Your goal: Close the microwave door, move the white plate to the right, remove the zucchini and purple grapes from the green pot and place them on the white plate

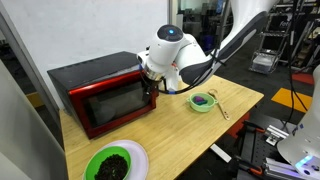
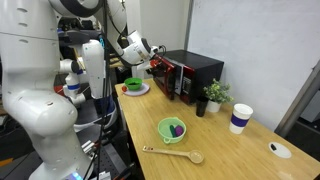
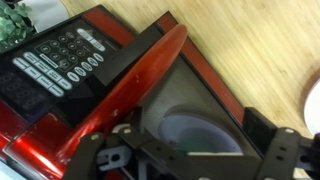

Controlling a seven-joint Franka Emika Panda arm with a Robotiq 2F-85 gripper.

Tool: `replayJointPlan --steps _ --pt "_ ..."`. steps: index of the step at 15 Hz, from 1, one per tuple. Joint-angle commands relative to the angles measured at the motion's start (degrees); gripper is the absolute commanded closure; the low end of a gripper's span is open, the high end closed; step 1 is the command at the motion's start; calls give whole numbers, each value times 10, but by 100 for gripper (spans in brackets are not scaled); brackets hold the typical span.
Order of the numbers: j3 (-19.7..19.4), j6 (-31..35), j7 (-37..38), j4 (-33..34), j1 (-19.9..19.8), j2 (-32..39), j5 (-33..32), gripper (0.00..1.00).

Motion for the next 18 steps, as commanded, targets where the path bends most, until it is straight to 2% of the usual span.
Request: replayJointPlan --steps 1,4,9,13,14,18 --pt "21 34 -35 -41 -8 -37 41 0" --pt "41 47 -45 -43 0 -58 68 0" --pt "44 -7 61 -30 38 -85 32 0" --pt "46 -111 164 -31 68 -93 13 0" --pt "68 -145 193 -30 53 -94 7 0" --pt "93 -256 279 -30 49 -91 30 0"
